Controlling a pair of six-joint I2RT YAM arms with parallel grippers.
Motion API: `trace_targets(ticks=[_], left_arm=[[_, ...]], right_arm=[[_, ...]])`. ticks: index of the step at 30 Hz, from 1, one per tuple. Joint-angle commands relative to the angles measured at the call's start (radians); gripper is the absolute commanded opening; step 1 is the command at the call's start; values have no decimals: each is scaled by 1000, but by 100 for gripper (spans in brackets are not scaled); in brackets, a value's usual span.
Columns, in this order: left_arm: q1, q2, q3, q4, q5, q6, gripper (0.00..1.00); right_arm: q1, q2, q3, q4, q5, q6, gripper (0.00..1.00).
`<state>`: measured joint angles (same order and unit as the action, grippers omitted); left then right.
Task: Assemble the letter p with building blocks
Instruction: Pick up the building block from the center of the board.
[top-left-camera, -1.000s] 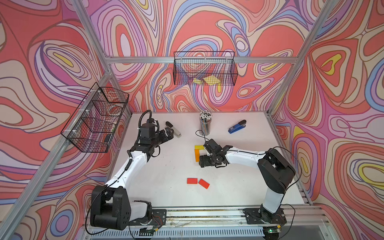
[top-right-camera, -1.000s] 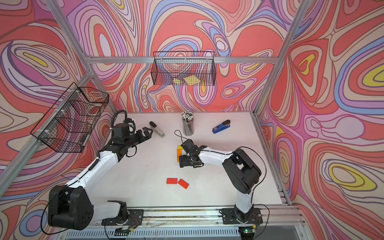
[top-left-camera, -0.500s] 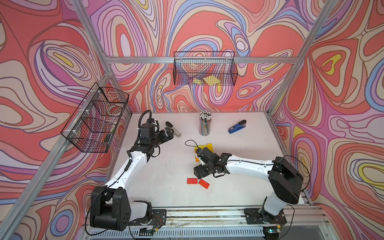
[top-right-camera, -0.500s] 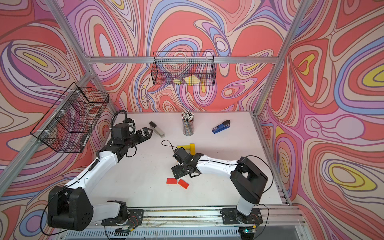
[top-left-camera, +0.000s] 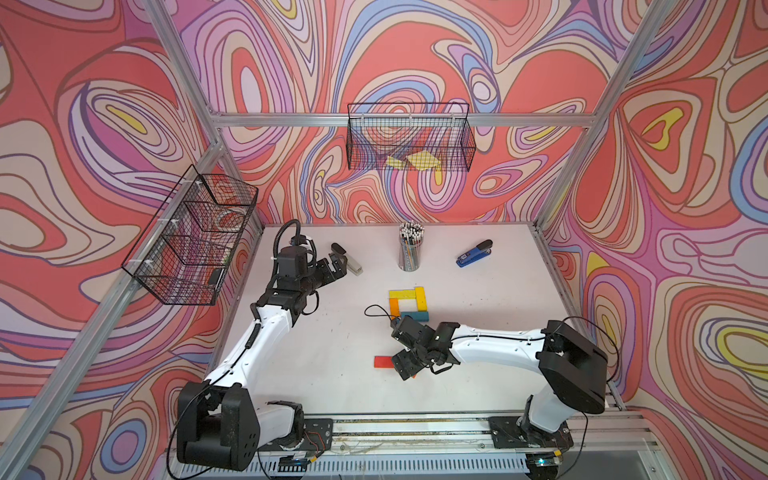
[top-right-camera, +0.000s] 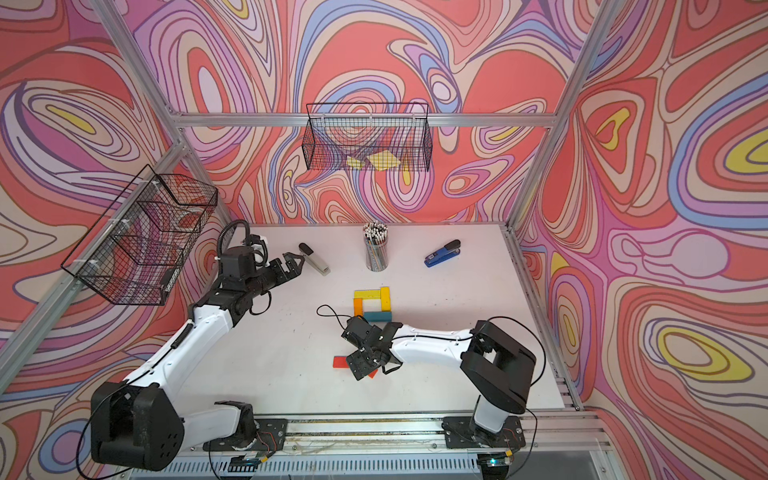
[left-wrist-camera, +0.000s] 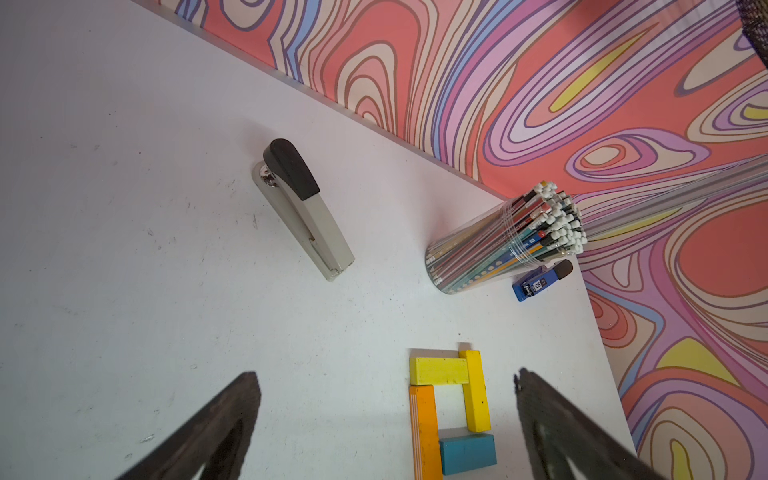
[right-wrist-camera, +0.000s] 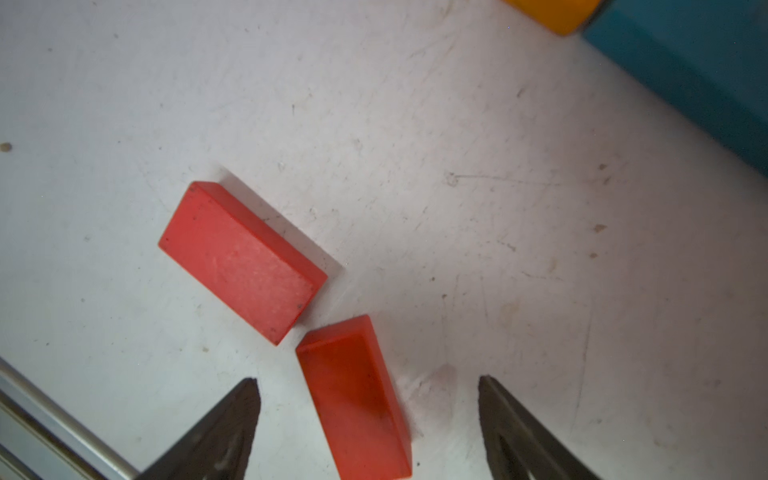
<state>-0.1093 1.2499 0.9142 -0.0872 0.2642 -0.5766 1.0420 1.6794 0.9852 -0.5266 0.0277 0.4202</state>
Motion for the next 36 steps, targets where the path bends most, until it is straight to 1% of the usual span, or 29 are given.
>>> trace_targets(ticks=[1,9,11,12,15,17,18,21,24,27,29,30,33,36], left_arm=[[8,-22,-1,-25,-7,-4,99],[8,-25,-21,-13,-3,-9,99],[8,-26,-24,-10,-4,-7,99],[8,-27,-24,-11,-1,-6,99],[8,-28,-27,-12,-2,-3,99],[8,-29,-32,-7,-1,-1,99],[8,-30,-32,-6,1,-1,99],[8,-26,-30,-4,6,0,99],[8,-24,-27,5,12,1,99],[8,-17,-19,16,16,-3,99],[8,-9,-10,22,16,-1,99],[8,-4,-3,24,17,-1,99],[8,7,15,35,28,2,99],[8,17,28,42,37,0,99]], right_arm=[[6,26,-24,-7,16,14,82],[21,51,-18,-25,47,19,78],[25,65,-5,-35,67,23,74],[27,73,3,-40,74,23,68],[34,86,25,-56,94,29,45],[36,86,36,-70,107,34,36],[36,86,39,-72,111,39,34],[36,77,55,-76,123,70,32],[35,57,112,-104,156,103,32],[27,85,200,-140,187,139,32],[13,138,254,-161,190,176,32],[6,155,275,-161,187,200,32],[-30,196,311,-130,124,280,32],[-54,245,341,-134,97,332,31]])
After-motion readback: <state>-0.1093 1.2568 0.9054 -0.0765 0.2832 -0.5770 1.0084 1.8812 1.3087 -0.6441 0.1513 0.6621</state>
